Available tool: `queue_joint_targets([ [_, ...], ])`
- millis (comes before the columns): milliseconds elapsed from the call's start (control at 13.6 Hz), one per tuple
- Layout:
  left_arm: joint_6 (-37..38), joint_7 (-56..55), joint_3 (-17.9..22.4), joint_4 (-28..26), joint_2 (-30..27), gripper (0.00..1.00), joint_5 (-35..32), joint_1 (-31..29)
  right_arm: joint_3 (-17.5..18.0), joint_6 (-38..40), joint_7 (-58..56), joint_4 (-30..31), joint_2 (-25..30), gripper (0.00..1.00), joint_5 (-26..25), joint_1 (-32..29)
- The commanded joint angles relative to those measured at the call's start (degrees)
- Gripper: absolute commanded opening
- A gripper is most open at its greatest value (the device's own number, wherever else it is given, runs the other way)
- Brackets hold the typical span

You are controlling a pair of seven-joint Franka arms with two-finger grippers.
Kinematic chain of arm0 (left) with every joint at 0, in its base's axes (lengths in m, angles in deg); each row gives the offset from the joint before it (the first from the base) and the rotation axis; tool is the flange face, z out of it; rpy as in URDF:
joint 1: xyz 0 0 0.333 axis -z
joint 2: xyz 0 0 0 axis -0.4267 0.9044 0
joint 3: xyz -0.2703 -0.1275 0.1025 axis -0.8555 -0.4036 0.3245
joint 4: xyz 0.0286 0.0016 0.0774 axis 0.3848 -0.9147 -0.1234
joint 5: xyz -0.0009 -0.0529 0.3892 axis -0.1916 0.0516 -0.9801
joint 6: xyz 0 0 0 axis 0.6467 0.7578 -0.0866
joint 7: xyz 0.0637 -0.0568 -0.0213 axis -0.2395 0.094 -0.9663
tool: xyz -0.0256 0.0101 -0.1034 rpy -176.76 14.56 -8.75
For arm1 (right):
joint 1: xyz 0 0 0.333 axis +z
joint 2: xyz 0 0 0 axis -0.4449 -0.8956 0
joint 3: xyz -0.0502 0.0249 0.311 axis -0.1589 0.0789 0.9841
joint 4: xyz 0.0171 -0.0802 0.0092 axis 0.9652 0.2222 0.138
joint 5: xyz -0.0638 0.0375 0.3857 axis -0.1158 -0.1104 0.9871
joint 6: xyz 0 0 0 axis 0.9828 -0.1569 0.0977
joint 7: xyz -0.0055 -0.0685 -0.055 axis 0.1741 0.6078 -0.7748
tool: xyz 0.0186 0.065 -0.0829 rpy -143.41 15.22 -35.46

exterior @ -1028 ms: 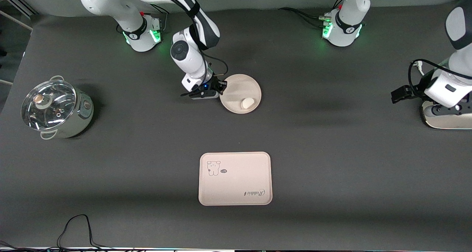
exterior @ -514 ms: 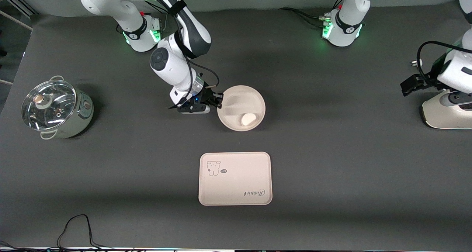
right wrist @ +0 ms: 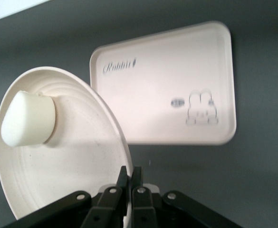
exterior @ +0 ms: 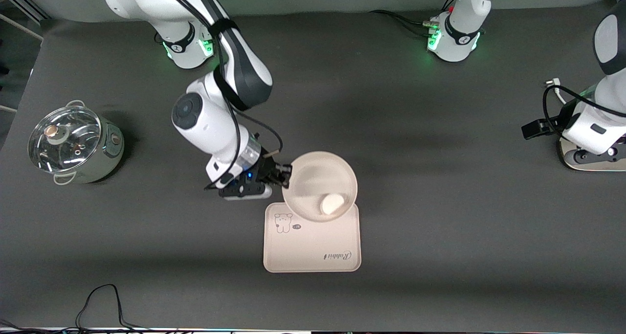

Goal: Place bun in plate and plate on tray
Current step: 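Carry the plate with the right gripper over the white tray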

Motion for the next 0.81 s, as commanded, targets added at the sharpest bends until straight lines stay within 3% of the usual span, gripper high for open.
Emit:
queue_joint_targets([
  [0,1.92,1.02,0.01,2.23,0.4,1.0,-0.43,0.24,0.24,1.35,-0.36,-13.35,-12.22,0.0,-0.04,-3.73],
  [220,2.1,0.84,-0.08,2.5,0.57,1.0,-0.26,0.51,2.08,1.35,-2.99,-21.46,-20.15,0.0,0.05,-7.6],
  [514,2.45,0.93,-0.08,2.5,0.75,1.0,-0.08,0.16,8.84,0.65,-9.77,-21.82,-23.67,0.0,-0.04,-14.19],
  [734,2.37,0.84,-0.08,2.5,1.1,1.0,-0.08,0.42,9.56,-3.12,-9.24,-22.52,-26.22,0.0,0.14,-14.38],
])
